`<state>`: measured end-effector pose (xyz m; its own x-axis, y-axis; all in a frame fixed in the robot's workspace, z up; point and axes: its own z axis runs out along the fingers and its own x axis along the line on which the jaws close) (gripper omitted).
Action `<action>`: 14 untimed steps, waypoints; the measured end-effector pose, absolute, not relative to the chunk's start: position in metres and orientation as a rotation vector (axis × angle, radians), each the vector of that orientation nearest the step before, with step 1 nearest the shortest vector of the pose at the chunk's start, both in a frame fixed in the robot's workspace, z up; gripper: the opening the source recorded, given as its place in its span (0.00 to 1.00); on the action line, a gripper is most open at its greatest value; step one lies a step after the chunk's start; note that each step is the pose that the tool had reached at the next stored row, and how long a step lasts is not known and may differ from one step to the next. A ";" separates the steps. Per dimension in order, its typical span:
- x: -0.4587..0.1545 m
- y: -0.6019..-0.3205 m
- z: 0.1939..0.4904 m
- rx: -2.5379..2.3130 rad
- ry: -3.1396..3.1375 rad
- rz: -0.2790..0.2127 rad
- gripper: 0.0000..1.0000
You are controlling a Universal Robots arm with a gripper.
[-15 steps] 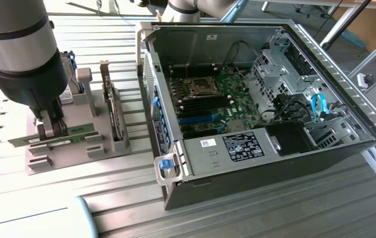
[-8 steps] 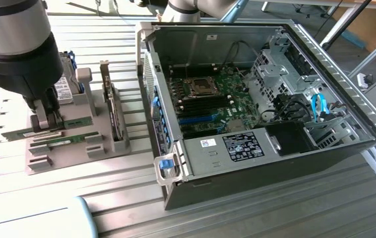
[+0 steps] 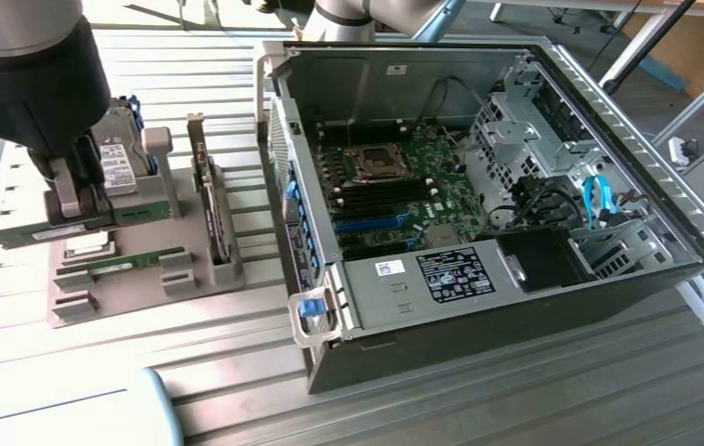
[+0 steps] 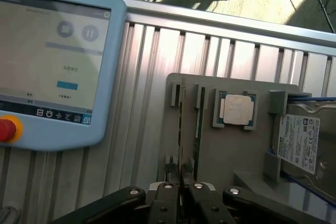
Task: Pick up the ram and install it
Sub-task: 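Pick up the ram and move it above insertion slot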
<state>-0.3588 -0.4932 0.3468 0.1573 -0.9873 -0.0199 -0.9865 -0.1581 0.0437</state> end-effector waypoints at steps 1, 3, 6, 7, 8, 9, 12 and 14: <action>-0.358 -0.493 0.349 2.374 -2.025 -0.068 0.14; -0.357 -0.493 0.352 2.374 -2.025 -0.068 0.14; -0.352 -0.493 0.355 2.374 -2.025 -0.068 0.14; -0.349 -0.493 0.355 2.374 -2.025 -0.069 0.14; -0.345 -0.493 0.355 2.373 -2.025 -0.069 0.14; -0.342 -0.493 0.355 2.373 -2.025 -0.069 0.14; -0.333 -0.493 0.355 2.372 -2.026 -0.069 0.14; -0.325 -0.493 0.355 2.371 -2.026 -0.068 0.14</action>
<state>-0.3252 -0.4932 0.3553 0.1555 -0.9877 -0.0189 -0.9867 -0.1562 0.0453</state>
